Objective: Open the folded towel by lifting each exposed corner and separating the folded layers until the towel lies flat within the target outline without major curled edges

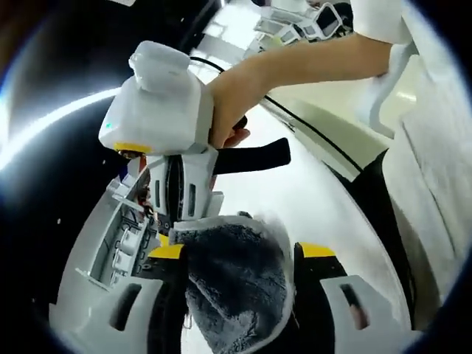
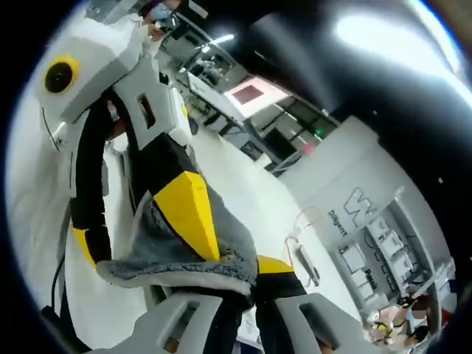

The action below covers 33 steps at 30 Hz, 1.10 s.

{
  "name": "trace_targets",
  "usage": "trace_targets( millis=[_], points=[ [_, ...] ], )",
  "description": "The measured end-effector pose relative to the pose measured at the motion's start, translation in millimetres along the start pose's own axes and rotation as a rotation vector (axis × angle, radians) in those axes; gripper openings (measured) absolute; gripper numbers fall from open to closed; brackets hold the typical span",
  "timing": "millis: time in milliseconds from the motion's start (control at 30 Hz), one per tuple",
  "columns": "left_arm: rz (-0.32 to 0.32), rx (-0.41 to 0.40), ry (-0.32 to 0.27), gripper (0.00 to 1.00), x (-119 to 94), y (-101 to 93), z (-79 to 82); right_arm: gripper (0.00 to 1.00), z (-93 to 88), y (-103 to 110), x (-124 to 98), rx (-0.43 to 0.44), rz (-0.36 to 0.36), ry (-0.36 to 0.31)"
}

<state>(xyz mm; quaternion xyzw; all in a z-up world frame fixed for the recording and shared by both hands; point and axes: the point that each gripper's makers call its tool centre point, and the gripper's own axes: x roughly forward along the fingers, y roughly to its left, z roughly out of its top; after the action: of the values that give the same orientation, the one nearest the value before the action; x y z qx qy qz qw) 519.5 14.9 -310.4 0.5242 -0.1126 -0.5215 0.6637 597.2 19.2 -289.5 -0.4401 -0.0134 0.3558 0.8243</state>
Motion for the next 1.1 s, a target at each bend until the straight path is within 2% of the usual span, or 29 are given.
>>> trace_targets(
  millis=[33, 67, 133, 167, 200, 233, 267, 300, 500, 667, 867, 967, 1000, 1100],
  points=[
    [-0.015, -0.004, 0.001, 0.43, 8, -8.3, 4.4, 0.00, -3.3, -2, -2, 0.005, -0.010, 0.016],
    [0.018, 0.038, -0.023, 0.38, 16, -8.0, 10.9, 0.00, -3.2, 1, -5, 0.007, 0.000, 0.014],
    [0.073, 0.063, -0.020, 0.22, 23, -3.9, 10.7, 0.00, -8.4, -4, -9, 0.014, -0.009, 0.022],
    [0.093, 0.058, -0.028, 0.10, 26, -3.5, 12.5, 0.00, -11.9, -5, -10, 0.037, -0.007, 0.033],
    [0.143, 0.044, -0.065, 0.05, 24, 9.0, 12.1, 0.00, -13.6, -2, -10, 0.033, 0.008, 0.043],
    [0.140, 0.030, -0.072, 0.02, 21, 11.2, 11.7, 0.00, -13.4, 1, -9, 0.024, 0.019, 0.042],
    [0.065, 0.130, -0.109, 0.02, 13, 4.1, 13.9, 0.00, -9.7, 1, -9, 0.002, 0.024, 0.021],
    [0.109, 0.110, -0.109, 0.02, 9, 10.2, 13.5, 0.00, -6.0, -2, -12, -0.022, 0.019, -0.002],
    [0.102, 0.090, -0.106, 0.02, 5, 12.6, 13.3, 0.00, -7.1, -1, -13, -0.015, 0.025, 0.004],
    [0.135, 0.044, -0.116, 0.02, -6, 25.4, 10.9, 0.03, -4.5, -12, -14, -0.050, -0.023, -0.022],
    [0.174, 0.011, -0.108, 0.02, -21, 39.7, 1.9, 0.07, -0.5, -15, -14, -0.054, -0.016, -0.046],
    [0.191, -0.007, -0.108, 0.02, -28, 45.0, -0.6, 0.10, -0.4, -10, -12, -0.042, 0.008, -0.051],
    [0.204, -0.040, -0.126, 0.02, -33, 50.5, -2.7, 0.10, -4.0, 4, -5, -0.020, 0.069, -0.039],
    [0.220, -0.062, -0.114, 0.02, -38, 57.2, -10.1, 0.14, -5.1, 11, 3, -0.035, 0.089, -0.044]
  ],
)
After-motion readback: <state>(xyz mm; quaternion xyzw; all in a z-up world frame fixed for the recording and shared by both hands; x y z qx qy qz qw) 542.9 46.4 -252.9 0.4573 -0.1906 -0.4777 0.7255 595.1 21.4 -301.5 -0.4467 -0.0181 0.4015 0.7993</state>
